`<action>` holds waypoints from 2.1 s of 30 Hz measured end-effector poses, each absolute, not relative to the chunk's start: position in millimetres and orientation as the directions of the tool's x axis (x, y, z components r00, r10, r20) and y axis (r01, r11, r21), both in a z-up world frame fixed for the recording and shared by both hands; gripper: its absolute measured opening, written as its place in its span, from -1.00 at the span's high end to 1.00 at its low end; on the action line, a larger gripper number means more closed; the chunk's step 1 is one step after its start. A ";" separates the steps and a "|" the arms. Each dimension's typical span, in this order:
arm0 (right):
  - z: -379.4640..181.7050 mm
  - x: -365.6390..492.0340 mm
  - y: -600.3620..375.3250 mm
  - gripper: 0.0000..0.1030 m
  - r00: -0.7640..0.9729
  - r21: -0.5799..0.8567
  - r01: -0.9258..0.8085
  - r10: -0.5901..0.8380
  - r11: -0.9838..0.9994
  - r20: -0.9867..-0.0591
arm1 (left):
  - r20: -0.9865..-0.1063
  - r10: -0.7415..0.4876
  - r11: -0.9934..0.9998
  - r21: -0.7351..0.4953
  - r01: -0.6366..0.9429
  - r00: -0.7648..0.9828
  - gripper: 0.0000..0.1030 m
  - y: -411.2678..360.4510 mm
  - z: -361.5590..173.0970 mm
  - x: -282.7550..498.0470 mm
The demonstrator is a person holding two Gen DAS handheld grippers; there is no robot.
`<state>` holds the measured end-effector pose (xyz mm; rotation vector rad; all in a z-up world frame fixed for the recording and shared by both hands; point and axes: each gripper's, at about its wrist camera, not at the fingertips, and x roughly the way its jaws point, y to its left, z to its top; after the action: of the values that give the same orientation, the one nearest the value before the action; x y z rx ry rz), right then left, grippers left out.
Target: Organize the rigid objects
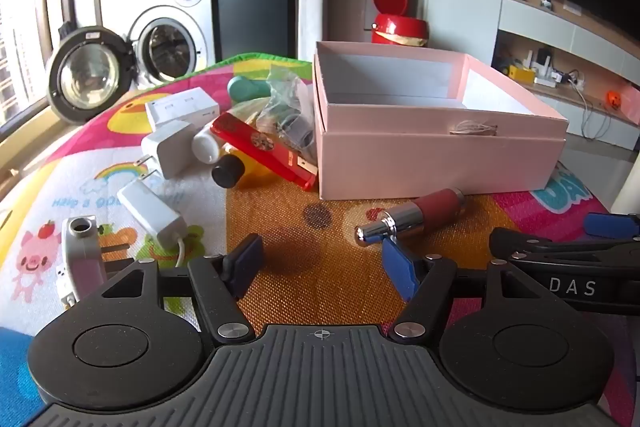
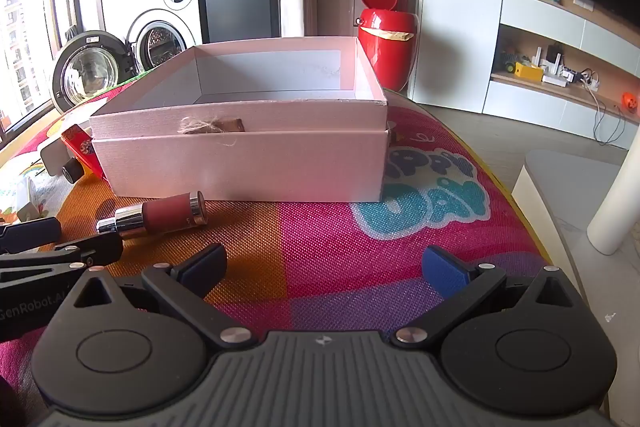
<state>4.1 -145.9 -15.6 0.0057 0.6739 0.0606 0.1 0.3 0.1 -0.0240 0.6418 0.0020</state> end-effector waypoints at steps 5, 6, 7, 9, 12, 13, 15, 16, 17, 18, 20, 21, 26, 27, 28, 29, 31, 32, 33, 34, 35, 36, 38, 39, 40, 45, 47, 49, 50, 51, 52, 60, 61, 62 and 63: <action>-15.6 3.9 -145.9 -1.00 0.781 0.026 -0.054 0.058 0.998 -0.622 | -0.597 -0.007 1.000 -0.023 -0.009 0.802 -0.39 1.8 0.2 0.2; -15.6 3.9 -145.9 -1.00 0.781 0.026 -0.054 0.058 0.998 -0.622 | -0.597 -0.008 1.000 -0.025 -0.009 0.802 -0.39 2.5 0.3 0.2; -15.6 4.0 -145.9 -1.00 0.781 0.025 -0.054 0.058 0.998 -0.622 | -0.597 -0.010 1.000 -0.028 -0.009 0.802 -0.39 3.4 0.3 0.3; -15.6 4.1 -145.8 -1.00 0.781 0.025 -0.054 0.058 0.998 -0.622 | -0.597 -0.001 1.000 -0.015 -0.009 0.802 -0.39 0.1 0.0 0.1; -15.7 3.6 -145.8 -1.00 0.782 0.026 -0.054 0.059 0.998 -0.621 | -0.597 -0.004 1.000 -0.018 -0.008 0.802 -0.39 -0.6 0.2 0.3; -15.7 3.7 -145.8 -1.00 0.782 0.026 -0.054 0.058 0.998 -0.621 | -0.597 -0.004 1.000 -0.018 -0.008 0.802 -0.39 -1.0 0.2 0.4; -15.7 3.8 -145.8 -1.00 0.782 0.026 -0.054 0.058 0.998 -0.621 | -0.596 -0.006 1.000 -0.022 -0.009 0.803 -0.38 0.8 0.5 0.4; -15.6 4.0 -145.9 -1.00 0.782 0.026 -0.054 0.058 0.998 -0.621 | -0.596 -0.008 1.000 -0.024 -0.008 0.803 -0.38 1.7 1.1 0.6; -15.6 4.0 -145.9 -1.00 0.782 0.025 -0.054 0.058 0.998 -0.621 | -0.596 -0.007 1.000 -0.024 -0.008 0.803 -0.38 1.7 1.1 0.4; -15.6 4.1 -145.8 -1.00 0.782 0.025 -0.054 0.058 0.998 -0.621 | -0.596 -0.008 1.000 -0.024 -0.008 0.803 -0.38 1.8 1.1 0.4; -15.6 4.2 -145.9 -1.00 0.782 0.025 -0.054 0.058 0.998 -0.621 | -0.596 -0.008 1.000 -0.025 -0.008 0.803 -0.38 1.9 1.1 0.4; -15.6 4.2 -145.8 -1.00 0.782 0.025 -0.054 0.058 0.998 -0.621 | -0.596 -0.008 1.000 -0.024 -0.009 0.803 -0.38 1.8 1.1 0.3; -15.7 4.2 -145.7 -1.00 0.782 0.025 -0.054 0.058 0.998 -0.621 | -0.595 -0.008 1.000 -0.025 -0.008 0.803 -0.38 2.0 1.0 0.3; -15.7 4.2 -145.6 -1.00 0.782 0.025 -0.054 0.058 0.998 -0.621 | -0.596 -0.008 1.000 -0.025 -0.008 0.803 -0.38 2.0 1.0 0.3; -15.7 4.1 -145.6 -1.00 0.782 0.025 -0.054 0.058 0.998 -0.621 | -0.596 -0.008 1.000 -0.025 -0.008 0.803 -0.38 2.0 1.0 0.4; -15.7 4.1 -145.6 -1.00 0.782 0.025 -0.054 0.058 0.998 -0.621 | -0.596 -0.008 1.000 -0.025 -0.008 0.803 -0.38 2.0 1.0 0.4; -15.7 4.2 -145.6 -1.00 0.782 0.025 -0.054 0.058 0.998 -0.621 | -0.595 -0.008 1.000 -0.025 -0.008 0.803 -0.38 2.2 0.9 0.4; -15.7 4.1 -145.6 -1.00 0.782 0.025 -0.054 0.058 0.998 -0.621 | -0.595 -0.009 1.000 -0.026 -0.008 0.803 -0.38 2.2 0.9 0.4; -15.7 4.1 -145.6 -1.00 0.782 0.025 -0.054 0.058 0.998 -0.621 | -0.595 -0.009 1.000 -0.026 -0.008 0.803 -0.38 2.4 1.0 0.5; -15.6 4.2 -145.6 -1.00 0.782 0.025 -0.054 0.058 0.998 -0.621 | -0.595 -0.008 1.000 -0.026 -0.008 0.803 -0.38 2.1 0.9 0.5; -15.6 4.2 -145.6 -1.00 0.782 0.025 -0.054 0.058 0.998 -0.621 | -0.595 -0.008 1.000 -0.025 -0.009 0.803 -0.38 2.2 0.9 0.5; -15.6 4.2 -145.6 -1.00 0.782 0.025 -0.054 0.058 0.998 -0.621 | -0.596 -0.008 1.000 -0.025 -0.009 0.803 -0.38 2.3 1.0 0.5; -15.6 4.2 -145.7 -1.00 0.782 0.025 -0.054 0.058 0.998 -0.621 | -0.596 -0.007 1.000 -0.023 -0.008 0.803 -0.38 2.6 -0.1 0.5; -15.6 4.2 -145.7 -1.00 0.782 0.025 -0.054 0.058 0.998 -0.621 | -0.596 -0.006 1.000 -0.022 -0.009 0.803 -0.38 3.1 0.0 0.6; -15.6 4.2 -145.7 -1.00 0.782 0.025 -0.054 0.058 0.998 -0.621 | -0.596 -0.006 1.000 -0.021 -0.009 0.803 -0.38 3.5 0.2 0.9; -15.6 4.3 -145.7 -1.00 0.782 0.025 -0.054 0.058 0.998 -0.621 | -0.596 -0.005 1.000 -0.019 -0.008 0.803 -0.38 4.2 -1.2 2.2; -15.6 4.2 -145.7 -1.00 0.782 0.025 -0.054 0.058 0.998 -0.621 | -0.596 -0.005 1.000 -0.019 -0.008 0.803 -0.38 3.4 -1.1 2.1; -15.6 4.3 -145.7 -1.00 0.782 0.025 -0.054 0.058 0.998 -0.621 | -0.596 -0.004 1.000 -0.018 -0.008 0.803 -0.38 3.3 -1.1 2.1; -15.6 4.3 -145.7 -1.00 0.782 0.025 -0.054 0.058 0.998 -0.621 | -0.596 -0.004 1.000 -0.017 -0.008 0.803 -0.38 3.3 -1.1 2.1; -15.6 4.2 -145.7 -1.00 0.782 0.026 -0.054 0.058 0.998 -0.621 | -0.596 -0.003 1.000 -0.017 -0.008 0.803 -0.38 3.4 -1.1 2.1; -15.6 4.2 -145.8 -1.00 0.782 0.026 -0.054 0.058 0.998 -0.621 | -0.597 -0.001 1.000 -0.012 -0.008 0.802 -0.38 0.6 -0.6 0.9; -15.7 4.1 -145.9 -1.00 0.782 0.026 -0.054 0.058 0.998 -0.621 | -0.597 0.007 1.000 0.000 -0.009 0.802 -0.39 -1.5 -0.3 0.9; -15.7 4.1 -145.8 -1.00 0.782 0.026 -0.054 0.058 0.998 -0.621 | -0.596 0.010 1.000 0.005 -0.009 0.803 -0.39 -2.1 -0.3 0.9; -15.7 4.1 -145.9 -1.00 0.782 0.026 -0.054 0.058 0.998 -0.621 | -0.596 0.012 1.000 0.008 -0.009 0.803 -0.39 -2.7 -0.1 0.6; -15.6 4.1 -145.9 -1.00 0.782 0.026 -0.054 0.058 0.998 -0.621 | -0.596 0.012 1.000 0.008 -0.009 0.803 -0.39 -2.5 0.0 0.4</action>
<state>4.1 -145.9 -15.6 0.0067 0.6707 0.0608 0.4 -2.5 0.0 0.0049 0.6390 0.0112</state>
